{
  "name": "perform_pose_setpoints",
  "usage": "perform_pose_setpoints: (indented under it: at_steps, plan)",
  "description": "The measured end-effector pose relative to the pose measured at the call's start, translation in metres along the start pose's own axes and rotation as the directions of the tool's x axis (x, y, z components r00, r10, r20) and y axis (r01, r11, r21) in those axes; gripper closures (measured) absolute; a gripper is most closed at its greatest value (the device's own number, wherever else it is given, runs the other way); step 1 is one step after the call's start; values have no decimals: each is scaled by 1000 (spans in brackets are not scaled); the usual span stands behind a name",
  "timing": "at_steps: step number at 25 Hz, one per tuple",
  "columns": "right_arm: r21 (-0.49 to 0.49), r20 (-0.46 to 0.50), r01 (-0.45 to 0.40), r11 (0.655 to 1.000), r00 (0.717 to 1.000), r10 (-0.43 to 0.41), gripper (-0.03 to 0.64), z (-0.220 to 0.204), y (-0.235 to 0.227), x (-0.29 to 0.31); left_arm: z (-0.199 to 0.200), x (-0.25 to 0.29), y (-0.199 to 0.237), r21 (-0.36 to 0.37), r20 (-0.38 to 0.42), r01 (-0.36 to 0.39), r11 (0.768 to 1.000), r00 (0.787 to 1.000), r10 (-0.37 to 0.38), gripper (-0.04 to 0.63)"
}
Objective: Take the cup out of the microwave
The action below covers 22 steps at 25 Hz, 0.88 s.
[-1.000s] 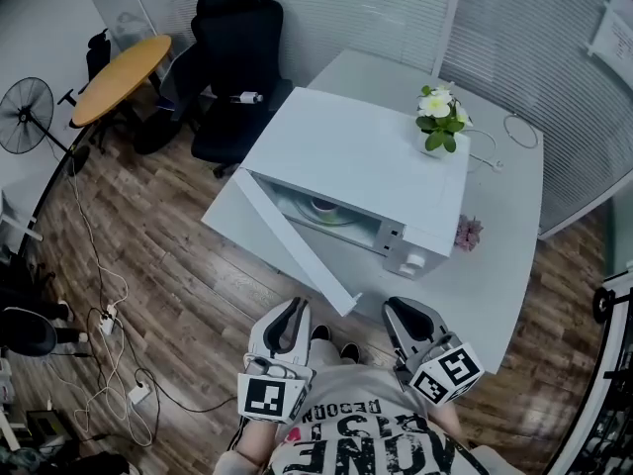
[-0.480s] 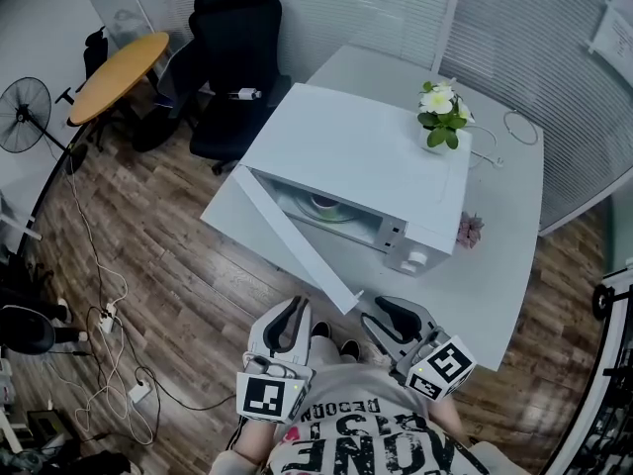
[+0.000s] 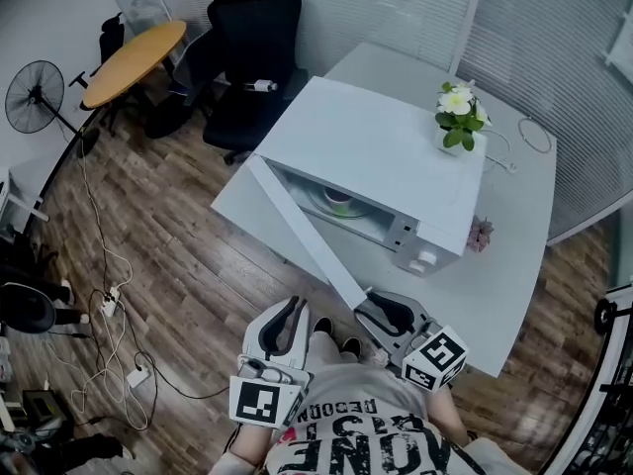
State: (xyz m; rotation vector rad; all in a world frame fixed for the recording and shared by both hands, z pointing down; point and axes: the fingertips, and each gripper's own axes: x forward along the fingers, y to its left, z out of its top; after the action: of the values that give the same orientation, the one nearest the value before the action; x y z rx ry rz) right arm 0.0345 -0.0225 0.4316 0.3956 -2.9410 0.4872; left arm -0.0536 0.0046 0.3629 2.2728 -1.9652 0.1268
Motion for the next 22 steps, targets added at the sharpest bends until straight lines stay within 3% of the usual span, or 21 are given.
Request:
perform_pose_setpoints:
  at_steps: [9, 15, 17, 19, 22]
  plan:
    - [5, -9, -66, 998, 998, 66, 485, -2, 7, 7, 8, -13, 3, 11, 34, -45, 999, 998, 45, 546]
    - [23, -39, -168, 985, 985, 169, 485, -11, 35, 25, 10, -26, 10, 9, 41, -111, 994, 993, 110, 546]
    - [-1, -78, -248, 969, 966, 247, 485, -18, 59, 37, 13, -35, 17, 20, 50, -156, 988, 987, 155, 546]
    - [-49, -130, -372, 927, 922, 364, 485, -25, 93, 51, 19, -48, 30, 44, 65, -226, 973, 973, 223, 548]
    - [-87, -135, -470, 878, 879, 457, 485, -22, 125, 66, 31, -76, 54, 52, 100, -355, 934, 932, 348, 546]
